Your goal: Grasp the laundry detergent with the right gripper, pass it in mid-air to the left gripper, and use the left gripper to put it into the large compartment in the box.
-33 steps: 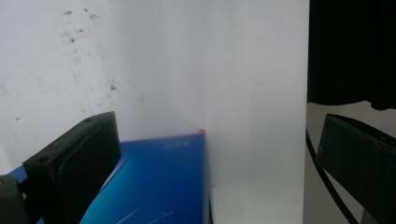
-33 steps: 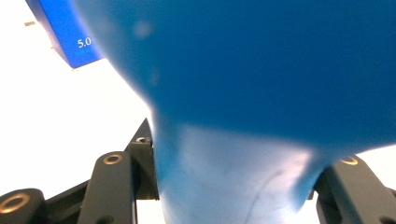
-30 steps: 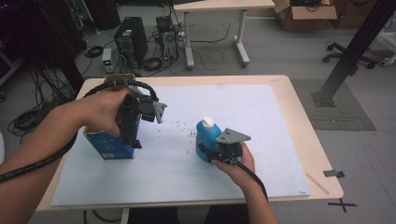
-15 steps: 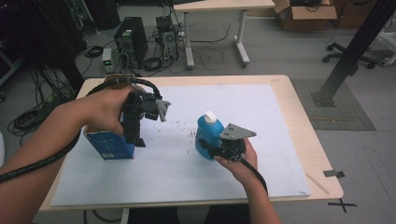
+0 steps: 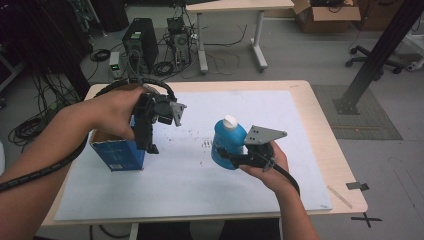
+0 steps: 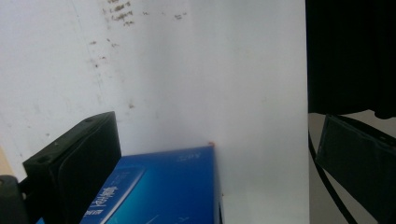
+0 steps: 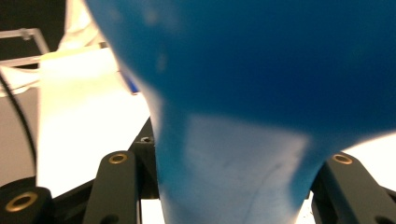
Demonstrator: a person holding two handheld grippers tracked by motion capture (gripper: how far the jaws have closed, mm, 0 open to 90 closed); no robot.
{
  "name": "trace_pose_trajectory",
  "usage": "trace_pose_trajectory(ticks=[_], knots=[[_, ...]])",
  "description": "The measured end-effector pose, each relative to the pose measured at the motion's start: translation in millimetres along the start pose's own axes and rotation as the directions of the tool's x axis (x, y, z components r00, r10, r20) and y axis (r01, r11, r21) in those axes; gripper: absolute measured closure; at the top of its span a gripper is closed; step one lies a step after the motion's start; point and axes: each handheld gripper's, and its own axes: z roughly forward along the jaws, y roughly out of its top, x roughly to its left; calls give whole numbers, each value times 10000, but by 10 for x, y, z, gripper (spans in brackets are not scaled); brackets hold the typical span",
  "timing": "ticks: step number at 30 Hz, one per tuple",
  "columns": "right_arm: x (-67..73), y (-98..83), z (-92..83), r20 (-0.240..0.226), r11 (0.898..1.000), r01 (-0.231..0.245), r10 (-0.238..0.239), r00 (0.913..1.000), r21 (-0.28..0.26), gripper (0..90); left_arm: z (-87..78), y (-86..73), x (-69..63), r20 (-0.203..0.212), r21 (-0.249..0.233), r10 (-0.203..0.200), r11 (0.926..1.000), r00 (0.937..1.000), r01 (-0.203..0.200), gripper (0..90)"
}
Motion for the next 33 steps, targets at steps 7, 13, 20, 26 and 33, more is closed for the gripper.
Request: trace_pose_trajectory(ticks=[7, 13, 20, 26, 33], knots=[[22, 43, 7, -1087, 9984, 517, -492, 9929, 206, 462, -40, 91, -4, 1, -31, 180, 9998, 9998, -180, 2], [58, 36, 65, -1699, 9960, 852, -796, 9822, 261, 461, -43, 204, -36, 103, 46, 376, 9993, 9992, -376, 2], [94, 20, 172, -2362, 9929, 1156, -1055, 9660, 295, 461, -75, 268, -68, 109, 40, 429, 9991, 9990, -430, 2], [129, 29, 266, -2698, 9917, 1255, -1137, 9562, 271, 460, -57, 295, -97, 161, 150, 391, 9991, 9991, -393, 2], [203, 39, 437, -2952, 9903, 1362, -1225, 9475, 262, 459, -42, 346, -141, 156, 90, 373, 9993, 9992, -374, 2]])
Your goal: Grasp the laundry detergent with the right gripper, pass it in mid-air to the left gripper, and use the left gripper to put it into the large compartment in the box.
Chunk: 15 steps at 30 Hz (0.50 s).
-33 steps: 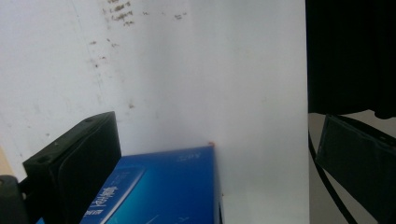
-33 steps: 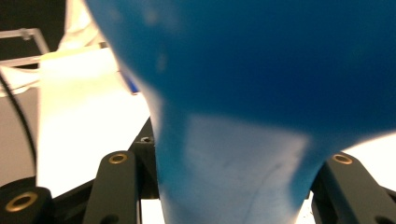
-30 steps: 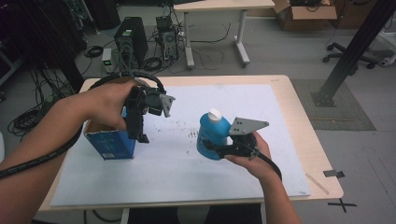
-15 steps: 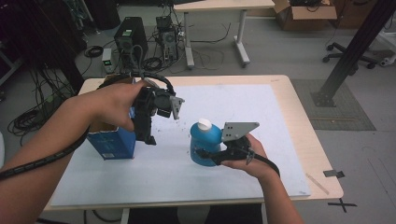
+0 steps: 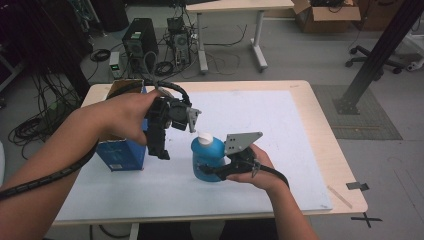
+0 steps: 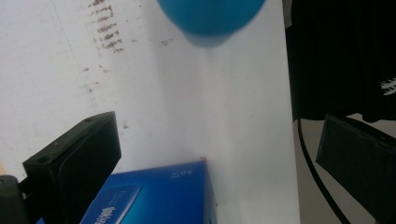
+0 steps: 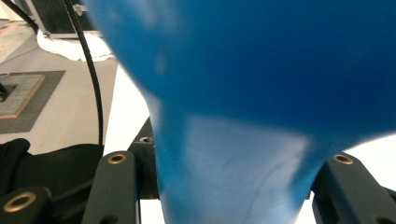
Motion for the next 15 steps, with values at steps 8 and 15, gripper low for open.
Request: trace_pose_trajectory(ticks=[8, 15], knots=[[42, 75, 203, -251, 9997, 161, -157, 9996, 167, 460, 6, 59, -16, 20, -139, 71, 9999, 10000, -71, 2], [41, 152, 290, -348, 9995, 303, -300, 9989, 71, 459, 4, 54, -17, 35, -177, 29, 9998, 10000, -28, 2]])
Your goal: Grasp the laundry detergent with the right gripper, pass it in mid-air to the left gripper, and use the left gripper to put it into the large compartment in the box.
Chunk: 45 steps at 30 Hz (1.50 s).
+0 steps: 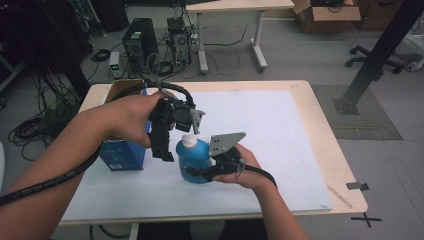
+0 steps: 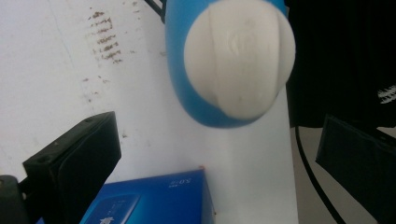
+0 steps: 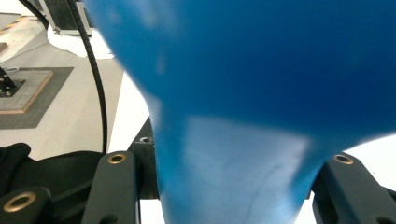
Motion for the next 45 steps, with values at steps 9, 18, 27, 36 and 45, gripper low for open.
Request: trace_pose_trajectory(ticks=[9, 18, 27, 36, 45], knots=[[-8, 80, 118, 76, 9999, 90, -89, 9999, -122, 458, 47, -9, 13, 65, 26, -42, 10000, 10000, 42, 2], [-19, 117, 194, 53, 9999, 22, -21, 10000, -161, 458, 78, 18, 1, 2, 87, 40, 10000, 10000, -40, 1], [-36, 117, 225, 72, 9998, -134, 136, 9999, -170, 458, 156, 28, -3, -88, 205, 58, 9998, 9999, -57, 2], [-47, 119, 239, 136, 9998, -155, 157, 9998, -119, 458, 206, 17, 0, -132, 144, 69, 9999, 9999, -67, 2], [-53, 139, 260, 138, 9995, -236, 239, 9996, -212, 458, 252, 36, -11, -223, 149, 144, 9998, 9996, -141, 4]])
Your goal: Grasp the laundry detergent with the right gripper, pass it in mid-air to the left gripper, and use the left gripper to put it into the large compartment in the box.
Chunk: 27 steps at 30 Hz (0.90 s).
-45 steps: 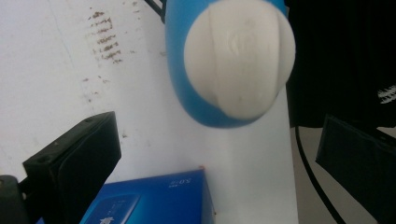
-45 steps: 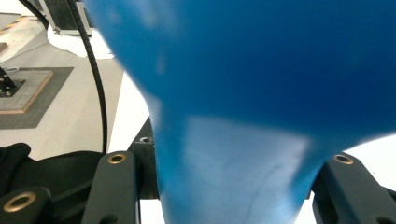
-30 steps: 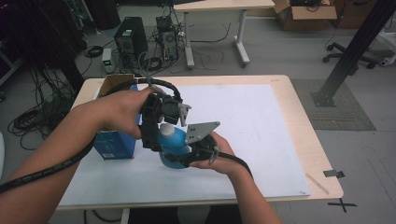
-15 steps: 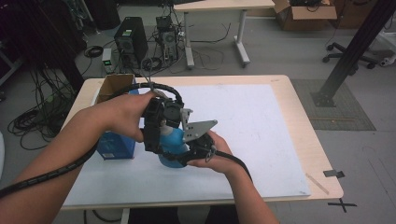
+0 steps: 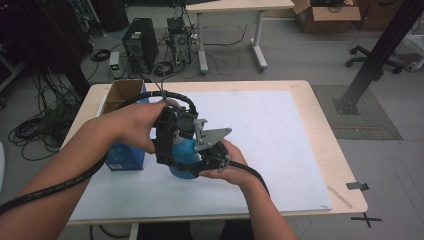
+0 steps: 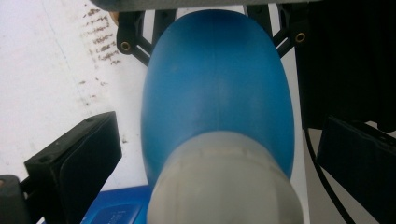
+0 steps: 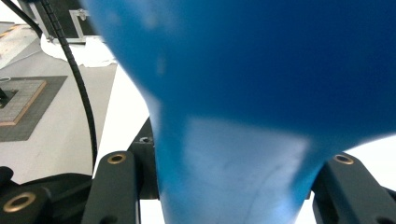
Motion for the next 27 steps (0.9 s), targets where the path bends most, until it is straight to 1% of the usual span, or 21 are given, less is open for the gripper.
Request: trace_pose_trajectory(ticks=[3, 7, 11, 16, 20, 24, 25, 27], knots=[[-1, 7, 4, -12, 10000, 22, -22, 10000, 3, 458, 11, 0, -7, -30, -3, 28, 10000, 10000, -28, 11], [-10, 18, 19, 68, 9998, 215, -214, 9997, -43, 458, 18, 8, -24, -119, 6, 49, 10000, 9999, -49, 41], [-2, 20, 24, 31, 9999, 160, -160, 9999, -48, 458, 14, 12, -24, -167, 104, 89, 9999, 9998, -88, 51], [5, 19, 27, 57, 9998, 184, -184, 9998, -29, 458, 10, 5, -27, -315, 177, 8, 9998, 9995, -2, 83], [10, 22, 23, 7, 9999, 112, -112, 9999, -42, 458, 20, -3, -31, -301, 97, -38, 9999, 9995, 41, 95], [11, 32, 24, 9, 9999, 164, -164, 9999, -1, 458, 24, 4, -32, -293, 204, -46, 9998, 9996, 52, 112], [10, 37, 24, 40, 9998, 208, -208, 9998, 41, 458, 28, 4, -34, -289, 198, -80, 9998, 9995, 85, 139], [6, 42, 23, 58, 9997, 246, -246, 9997, -15, 458, 18, 9, -34, -307, 252, -98, 9996, 9995, 106, 154]])
